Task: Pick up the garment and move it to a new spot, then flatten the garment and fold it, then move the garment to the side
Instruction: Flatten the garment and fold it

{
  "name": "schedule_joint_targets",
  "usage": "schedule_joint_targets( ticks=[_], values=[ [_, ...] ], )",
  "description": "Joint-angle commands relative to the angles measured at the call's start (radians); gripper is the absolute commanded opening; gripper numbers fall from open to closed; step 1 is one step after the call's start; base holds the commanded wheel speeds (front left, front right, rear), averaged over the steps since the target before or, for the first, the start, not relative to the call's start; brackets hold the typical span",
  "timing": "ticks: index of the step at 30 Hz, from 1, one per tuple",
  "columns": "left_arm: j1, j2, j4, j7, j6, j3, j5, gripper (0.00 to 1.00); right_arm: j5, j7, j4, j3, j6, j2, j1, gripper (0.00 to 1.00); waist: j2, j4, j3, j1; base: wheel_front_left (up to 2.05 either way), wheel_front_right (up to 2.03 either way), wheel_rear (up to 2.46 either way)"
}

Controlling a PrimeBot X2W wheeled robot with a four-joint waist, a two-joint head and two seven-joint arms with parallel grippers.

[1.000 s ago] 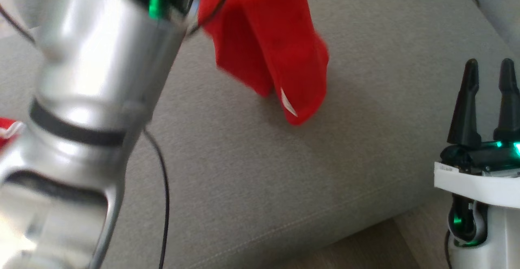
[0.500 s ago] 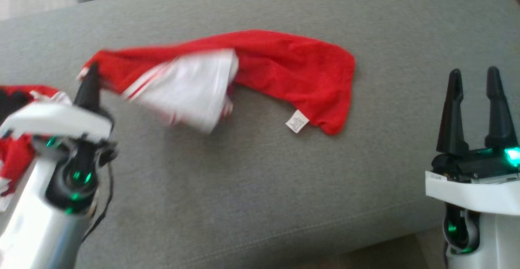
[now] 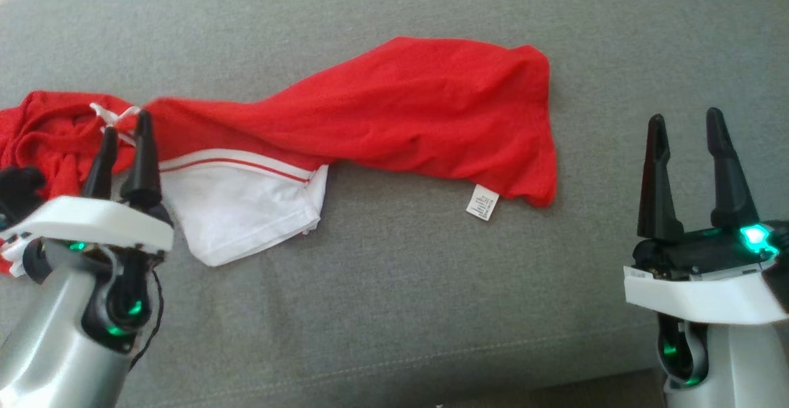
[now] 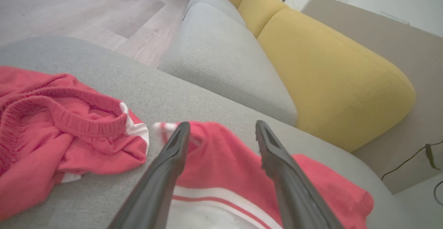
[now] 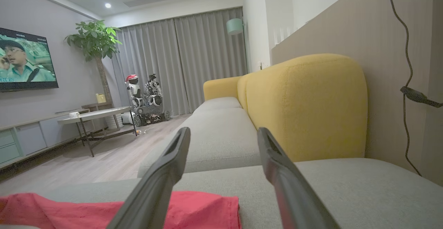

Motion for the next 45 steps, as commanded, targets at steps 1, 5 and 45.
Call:
schedule_joint_targets(
  ticks=[1, 5, 45],
  values=[
    [-0.042, 0.038, -0.029, -0.020, -0.005, 0.032, 0.068, 1.00, -0.007, -0.007, -0.023, 0.027, 0.007, -0.001, -0.016, 1.00, 0.0000, 0.009, 0.010, 0.0000, 0.00, 0.00, 0.00],
    [0.020, -0.014, -0.097, -0.029, 0.043, 0.091, 0.244, 1.00, -0.005, -0.007, -0.014, 0.025, 0.007, -0.001, -0.017, 1.00, 0.0000, 0.019, 0.020, 0.0000, 0.00, 0.00, 0.00],
    [0.119, -0.267, 0.219, -0.030, -0.100, 0.171, 0.616, 0.00, 0.014, -0.007, 0.018, 0.042, 0.007, -0.001, -0.037, 1.00, 0.0000, 0.038, 0.022, 0.0000, 0.00, 0.00, 0.00]
  ],
)
